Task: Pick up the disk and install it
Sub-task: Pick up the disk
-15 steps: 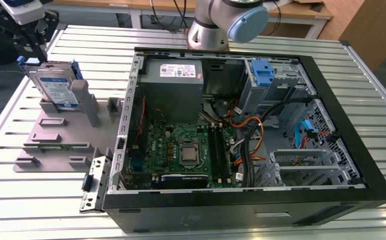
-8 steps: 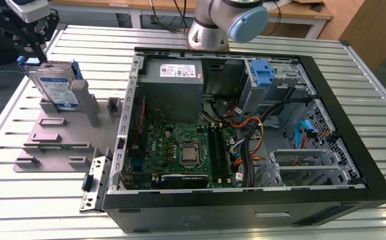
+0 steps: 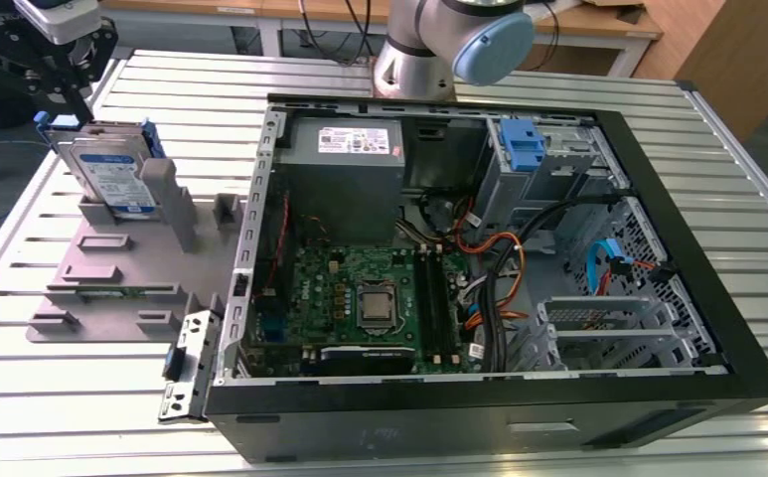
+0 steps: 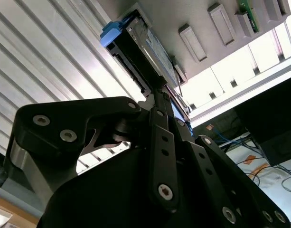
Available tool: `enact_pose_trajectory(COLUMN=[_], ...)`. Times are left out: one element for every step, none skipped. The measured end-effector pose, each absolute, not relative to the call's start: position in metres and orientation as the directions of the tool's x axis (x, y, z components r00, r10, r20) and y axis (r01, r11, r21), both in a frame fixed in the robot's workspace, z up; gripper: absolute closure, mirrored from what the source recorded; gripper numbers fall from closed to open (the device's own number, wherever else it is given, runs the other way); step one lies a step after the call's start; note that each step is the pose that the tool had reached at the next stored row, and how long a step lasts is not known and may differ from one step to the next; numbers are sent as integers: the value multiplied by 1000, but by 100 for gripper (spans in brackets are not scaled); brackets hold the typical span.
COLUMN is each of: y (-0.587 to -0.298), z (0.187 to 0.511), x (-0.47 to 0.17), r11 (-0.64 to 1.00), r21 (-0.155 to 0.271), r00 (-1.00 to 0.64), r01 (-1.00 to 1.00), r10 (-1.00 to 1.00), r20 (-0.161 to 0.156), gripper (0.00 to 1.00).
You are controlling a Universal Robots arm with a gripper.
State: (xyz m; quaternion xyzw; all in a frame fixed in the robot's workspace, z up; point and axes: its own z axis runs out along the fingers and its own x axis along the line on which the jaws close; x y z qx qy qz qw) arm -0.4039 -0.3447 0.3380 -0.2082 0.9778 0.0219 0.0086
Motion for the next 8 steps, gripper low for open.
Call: enact_pose_trajectory(y=[-345,-345,-345,-345,-345,-345,-345,-345], z=[338,338,338,338,338,338,338,338], x=[-404,-404,-404,-404,-404,-404,-404,-404], r11=[911,907,901,893,885,876,867,858], r21=[39,39,39,39,39,39,39,39], r00=[-911,-908,-902,-894,-886,-877,-868,-859], r01=[-411,-419,-432,-447,-463,-480,-496,-512], r10=[-411,-418,-431,-447,-463,-479,-496,-511], r20=[-26,-26,-26,-26,-26,-26,-26,-26], gripper=[89,89,89,89,89,89,89,89])
